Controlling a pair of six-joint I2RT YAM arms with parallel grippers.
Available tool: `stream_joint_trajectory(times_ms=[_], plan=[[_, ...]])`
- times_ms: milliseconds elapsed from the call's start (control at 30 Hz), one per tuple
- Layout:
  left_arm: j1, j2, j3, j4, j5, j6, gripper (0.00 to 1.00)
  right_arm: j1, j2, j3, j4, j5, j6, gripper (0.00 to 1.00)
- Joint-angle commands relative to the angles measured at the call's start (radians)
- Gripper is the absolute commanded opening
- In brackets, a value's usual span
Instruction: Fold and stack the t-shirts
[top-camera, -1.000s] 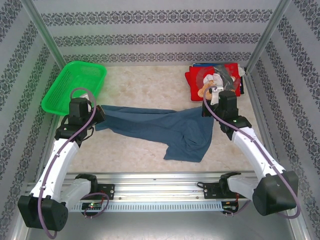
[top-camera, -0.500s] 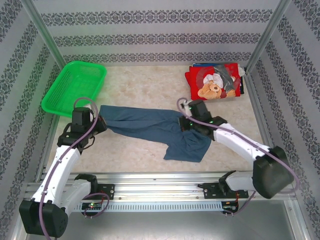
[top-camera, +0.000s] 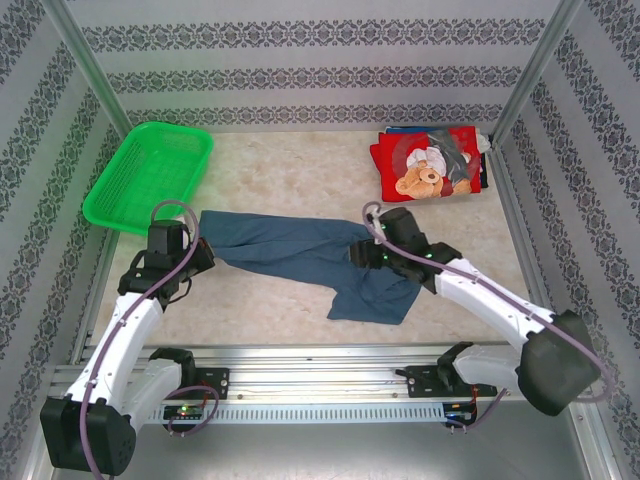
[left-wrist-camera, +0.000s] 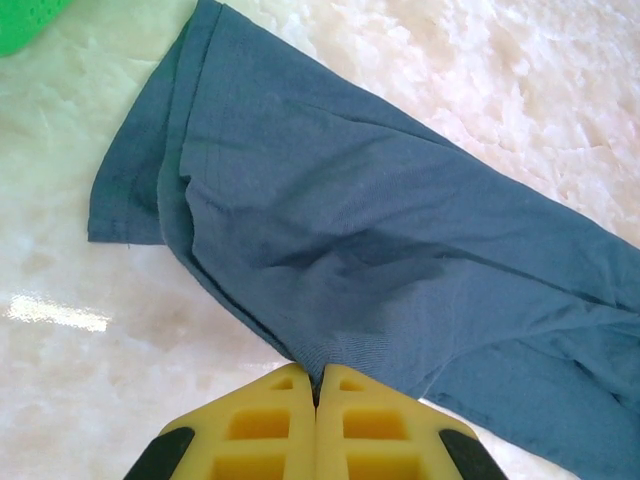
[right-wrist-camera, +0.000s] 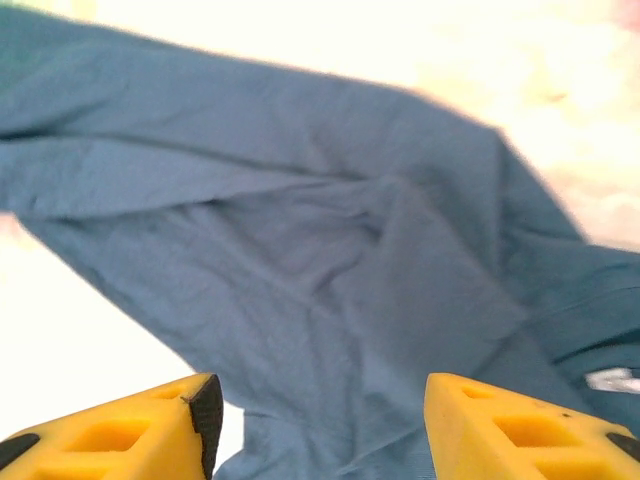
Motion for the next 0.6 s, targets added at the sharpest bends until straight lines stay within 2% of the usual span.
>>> stream_joint_trajectory(times_ms=[0,67,300,567], plan=[[-0.007,-0.009,-0.015,0.042,0.024,0.003,0.00,-0.032,-0.004,-0.046,-0.093,-0.061,-0.020,0.56],[-0.007,-0.008,-0.014,0.041,0.026,0.006,0.00,-0.003,-0.020,-0.062,-0.114,-0.083,-0.015,0.56],[-0.007,-0.015,-0.022,0.050,0.046,0.002,0.00,0.205,-0.073,-0.114,-0.277,0.029,0.067,0.54],[-0.007,-0.021,-0.029,0.053,0.054,0.003,0.00,0.327,0.003,-0.114,-0.316,0.129,0.125,0.53]])
